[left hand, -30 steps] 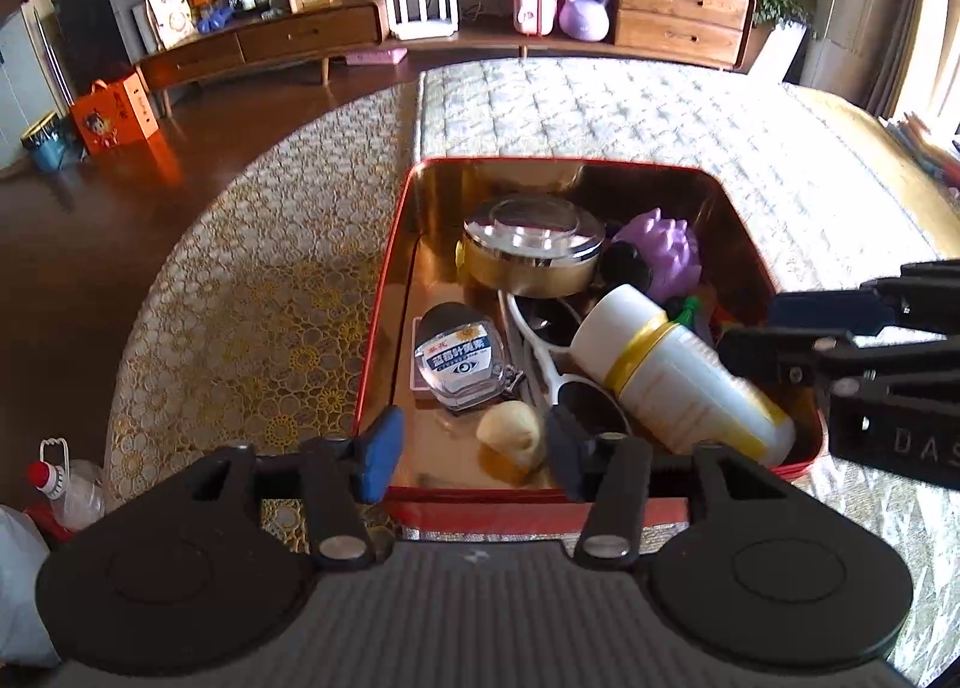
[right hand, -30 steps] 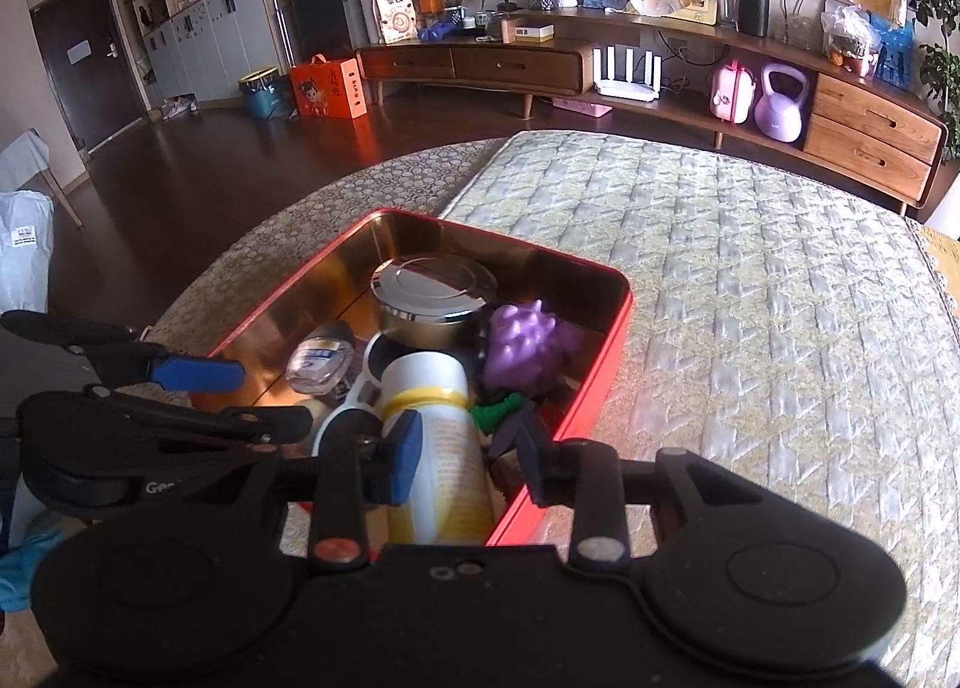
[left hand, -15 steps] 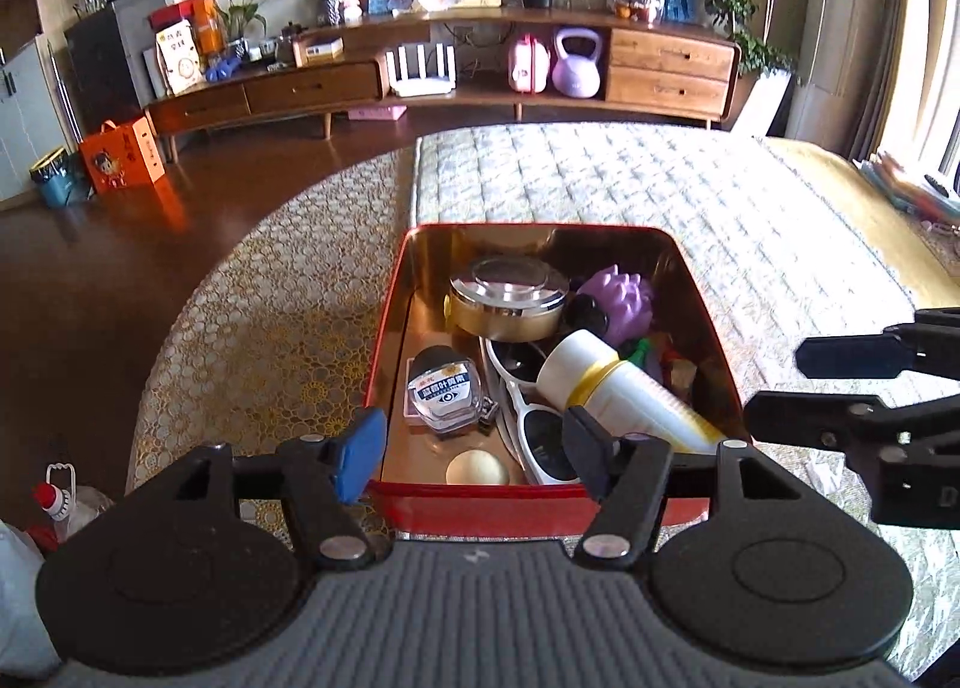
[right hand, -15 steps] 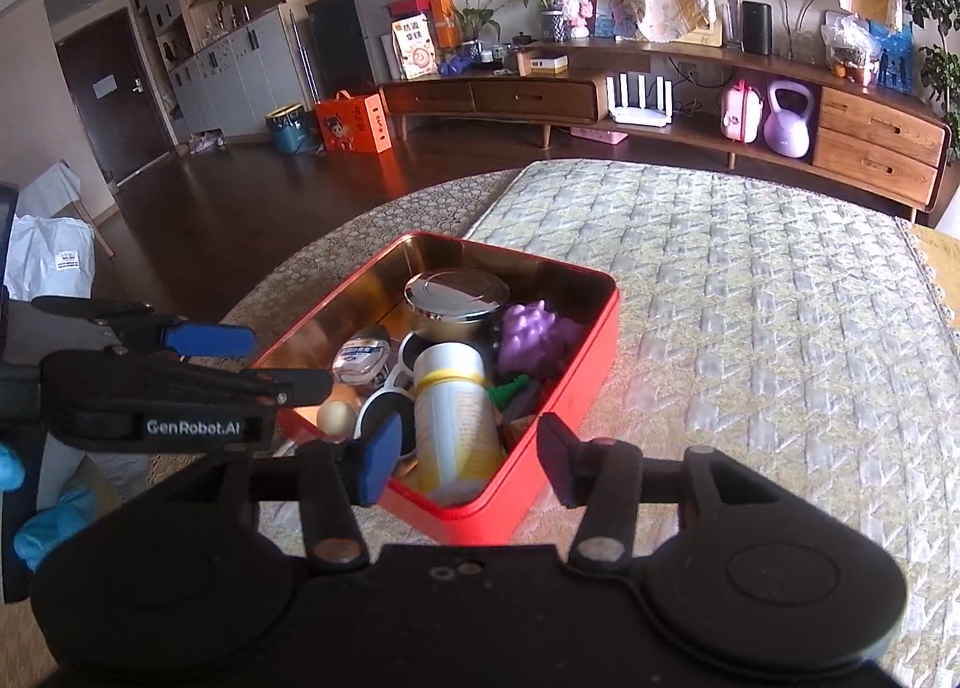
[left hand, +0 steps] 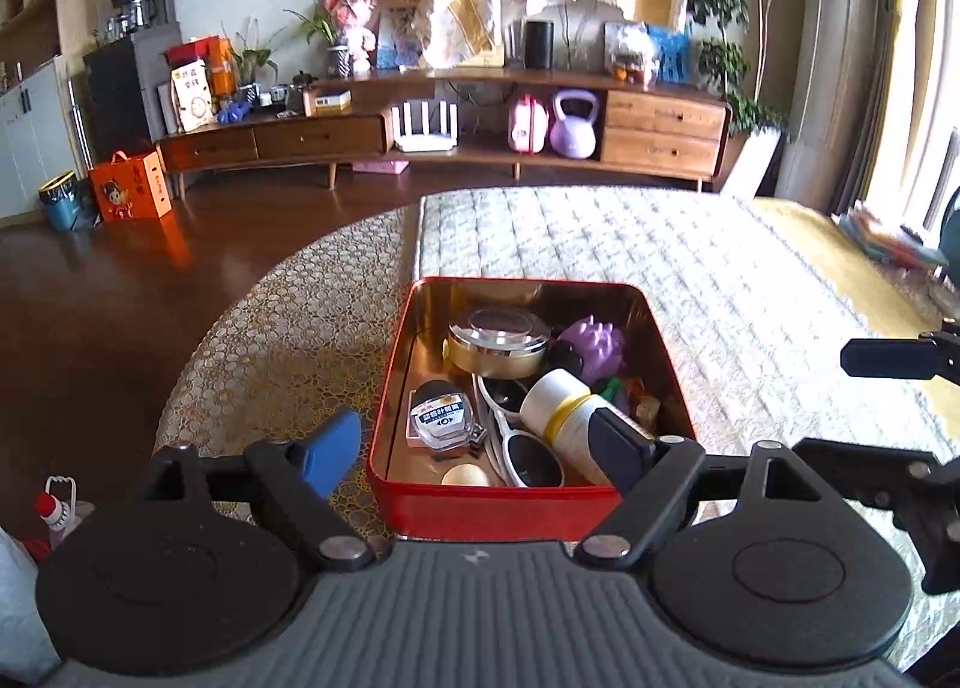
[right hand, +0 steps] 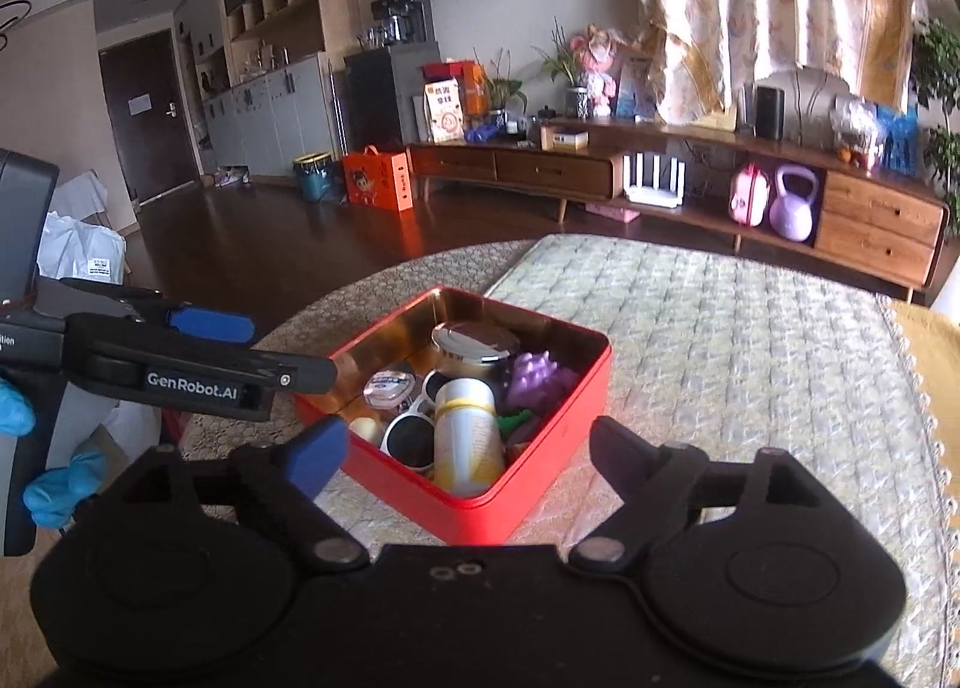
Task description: Organize rigid objects
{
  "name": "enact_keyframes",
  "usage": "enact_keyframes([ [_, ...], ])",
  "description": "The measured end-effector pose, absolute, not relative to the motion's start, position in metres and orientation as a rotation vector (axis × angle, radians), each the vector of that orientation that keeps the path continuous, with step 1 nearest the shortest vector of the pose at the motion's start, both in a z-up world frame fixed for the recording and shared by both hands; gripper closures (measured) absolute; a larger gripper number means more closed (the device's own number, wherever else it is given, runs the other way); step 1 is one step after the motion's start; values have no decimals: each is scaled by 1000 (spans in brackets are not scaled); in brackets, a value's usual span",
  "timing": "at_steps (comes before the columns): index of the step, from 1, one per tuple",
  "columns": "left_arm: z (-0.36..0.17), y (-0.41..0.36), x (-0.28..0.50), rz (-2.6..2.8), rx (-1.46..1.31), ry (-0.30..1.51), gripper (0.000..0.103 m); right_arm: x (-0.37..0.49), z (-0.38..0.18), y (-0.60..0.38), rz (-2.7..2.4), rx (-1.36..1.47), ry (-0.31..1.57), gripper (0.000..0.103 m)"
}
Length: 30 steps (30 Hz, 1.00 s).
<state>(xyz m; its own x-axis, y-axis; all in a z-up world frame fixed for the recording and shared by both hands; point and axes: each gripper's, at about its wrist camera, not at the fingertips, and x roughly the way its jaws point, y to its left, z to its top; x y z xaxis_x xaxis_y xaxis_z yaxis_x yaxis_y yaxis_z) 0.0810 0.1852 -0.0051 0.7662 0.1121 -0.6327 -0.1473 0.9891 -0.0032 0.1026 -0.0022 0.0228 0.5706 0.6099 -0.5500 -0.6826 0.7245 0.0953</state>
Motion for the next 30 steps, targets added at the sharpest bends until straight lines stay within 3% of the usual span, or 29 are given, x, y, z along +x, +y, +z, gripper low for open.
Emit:
enact_keyframes([
  [3, -3, 184, 74, 144, -72, 671, 19, 95, 25, -5, 763, -128, 561, 1],
  [8, -1, 182, 67, 129, -94, 652, 15, 89, 26, -9, 758, -109, 533, 0],
  [13, -2, 177, 60, 104, -103, 648, 3, 87, 25, -18, 737, -44, 527, 0],
  [30, -9, 161, 47, 103, -86, 611, 3, 75, 16, -27, 686, -28, 510, 0],
])
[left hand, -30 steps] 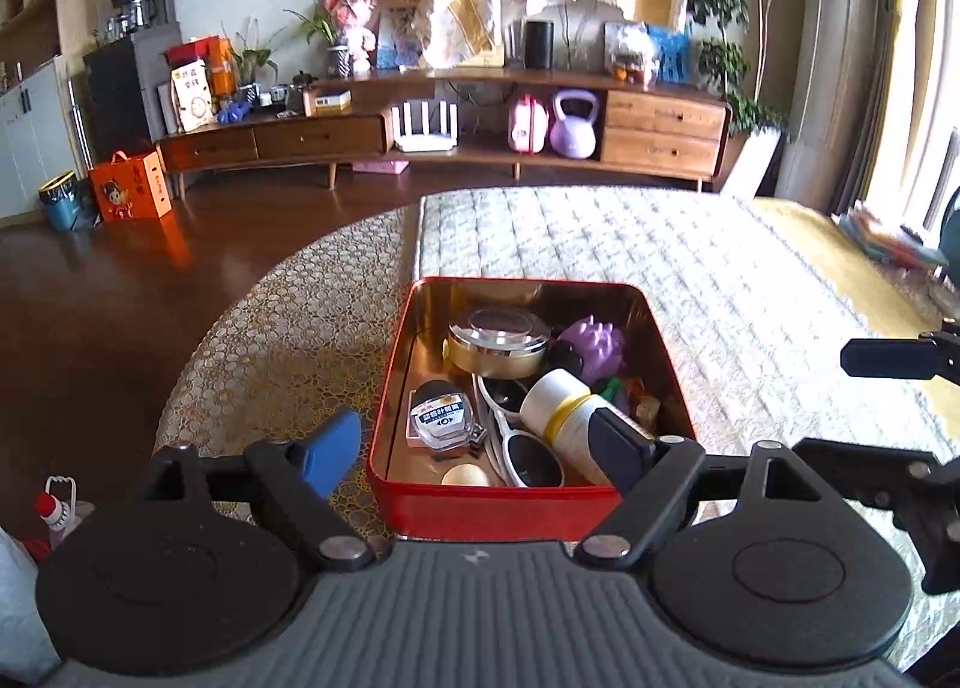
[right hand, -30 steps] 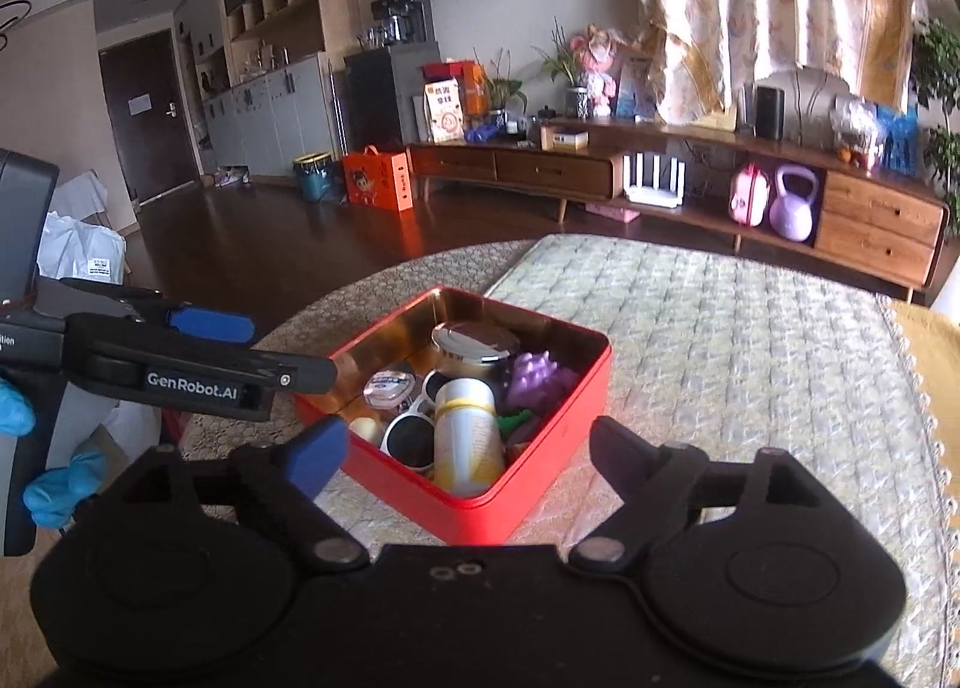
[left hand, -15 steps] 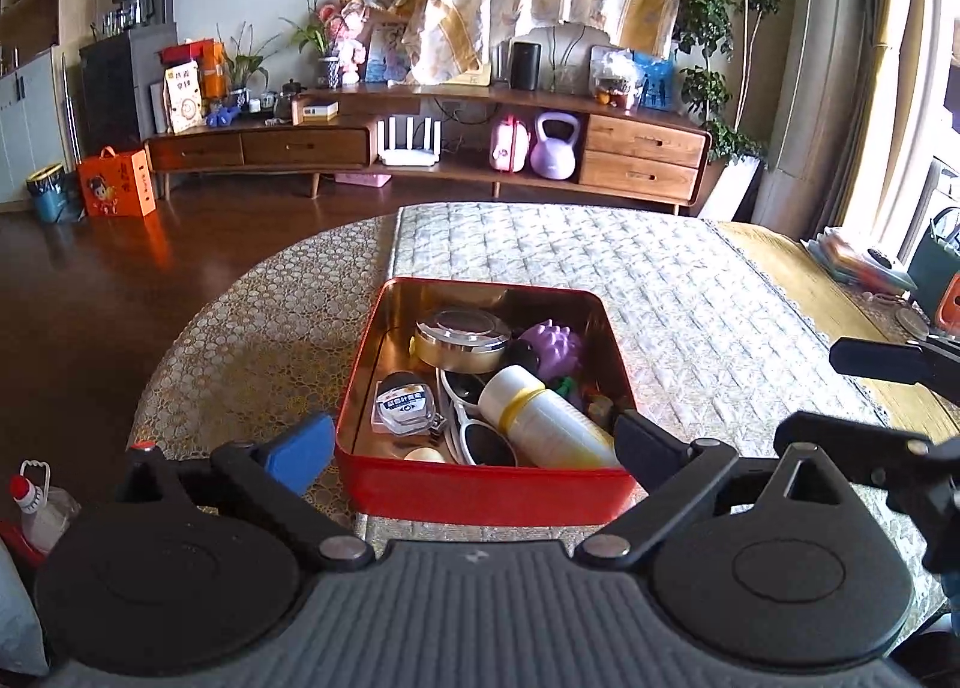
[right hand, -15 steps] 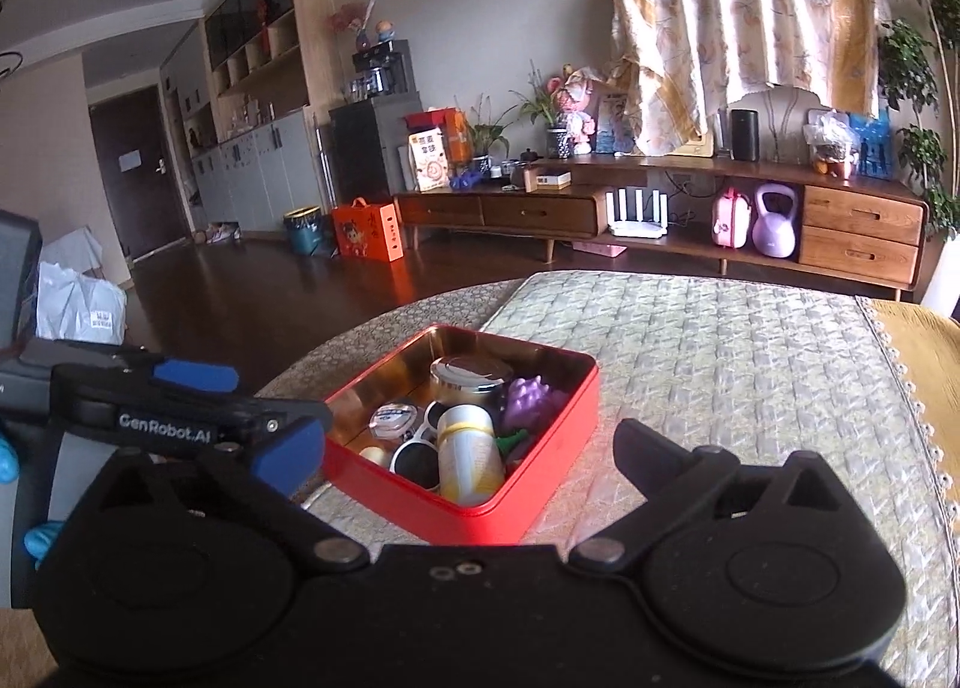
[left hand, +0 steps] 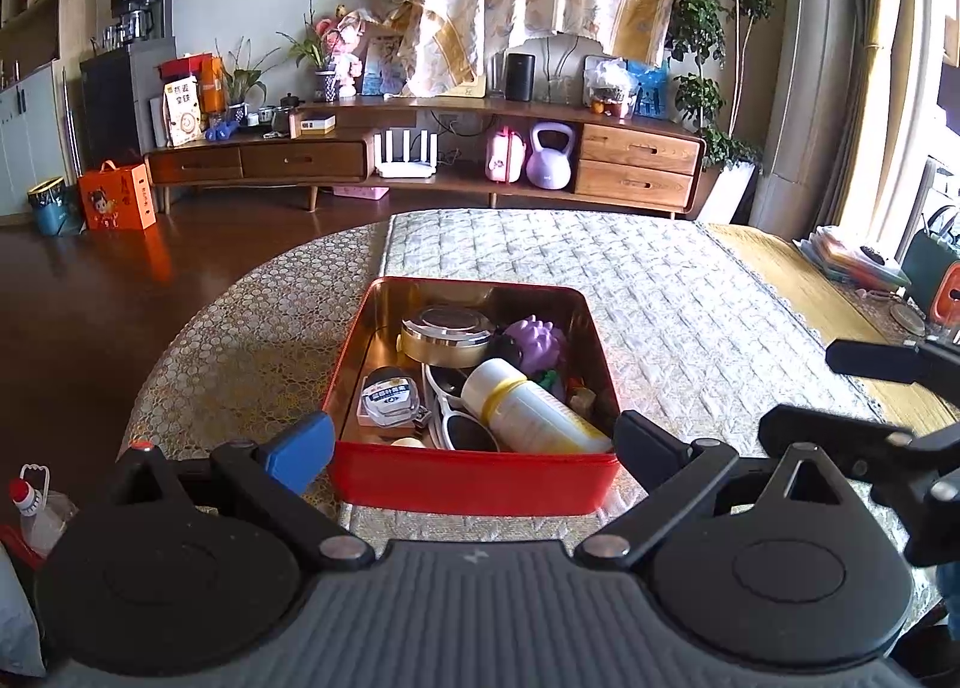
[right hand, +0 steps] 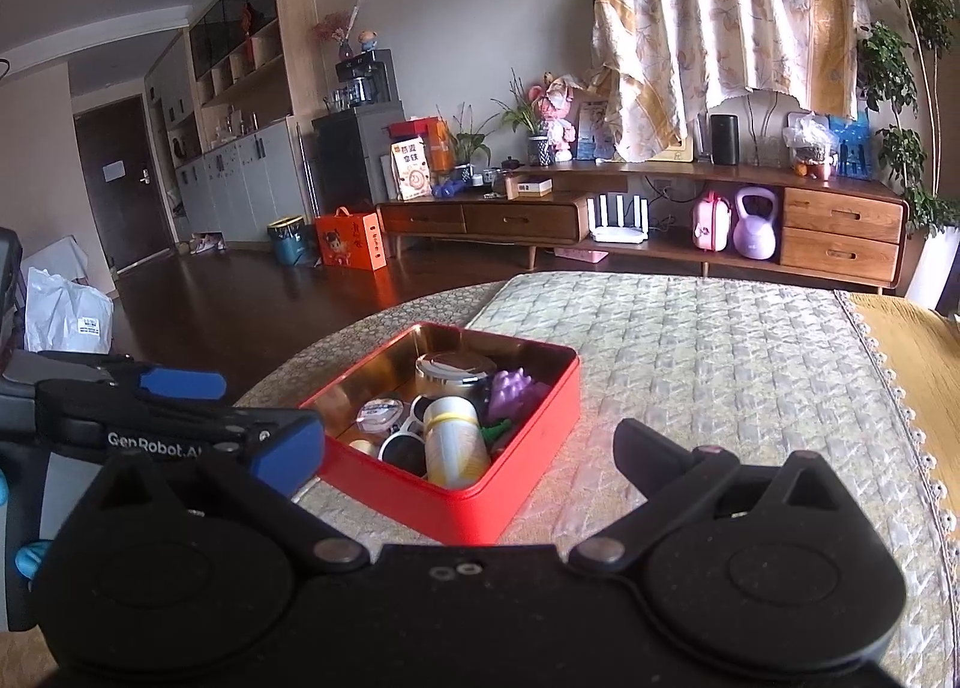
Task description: Organize rigid objects
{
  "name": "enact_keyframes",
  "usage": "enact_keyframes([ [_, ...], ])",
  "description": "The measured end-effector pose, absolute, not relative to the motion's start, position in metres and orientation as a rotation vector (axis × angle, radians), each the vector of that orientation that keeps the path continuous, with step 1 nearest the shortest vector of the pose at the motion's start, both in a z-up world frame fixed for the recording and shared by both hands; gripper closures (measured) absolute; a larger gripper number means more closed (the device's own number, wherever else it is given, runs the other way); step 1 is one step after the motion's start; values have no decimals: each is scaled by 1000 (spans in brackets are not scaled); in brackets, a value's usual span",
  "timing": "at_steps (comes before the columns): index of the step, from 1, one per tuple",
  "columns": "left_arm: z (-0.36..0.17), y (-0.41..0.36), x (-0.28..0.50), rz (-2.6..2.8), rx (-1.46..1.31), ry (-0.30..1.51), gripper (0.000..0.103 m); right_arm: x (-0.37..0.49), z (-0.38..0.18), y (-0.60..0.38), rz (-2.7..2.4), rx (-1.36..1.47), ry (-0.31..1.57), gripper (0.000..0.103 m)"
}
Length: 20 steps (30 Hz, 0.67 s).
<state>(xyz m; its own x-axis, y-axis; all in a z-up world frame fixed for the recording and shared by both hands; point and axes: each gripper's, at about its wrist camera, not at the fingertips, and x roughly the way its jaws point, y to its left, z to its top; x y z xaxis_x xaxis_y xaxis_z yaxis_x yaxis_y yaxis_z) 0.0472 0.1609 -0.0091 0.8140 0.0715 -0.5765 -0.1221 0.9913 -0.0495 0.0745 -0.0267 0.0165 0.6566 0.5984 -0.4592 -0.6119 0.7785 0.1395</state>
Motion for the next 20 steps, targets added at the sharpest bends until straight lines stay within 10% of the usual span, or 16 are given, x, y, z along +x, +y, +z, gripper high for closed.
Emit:
enact_keyframes([
  [20, -19, 145, 44, 90, -90, 623, 3, 71, -3, -35, 565, -46, 586, 0],
])
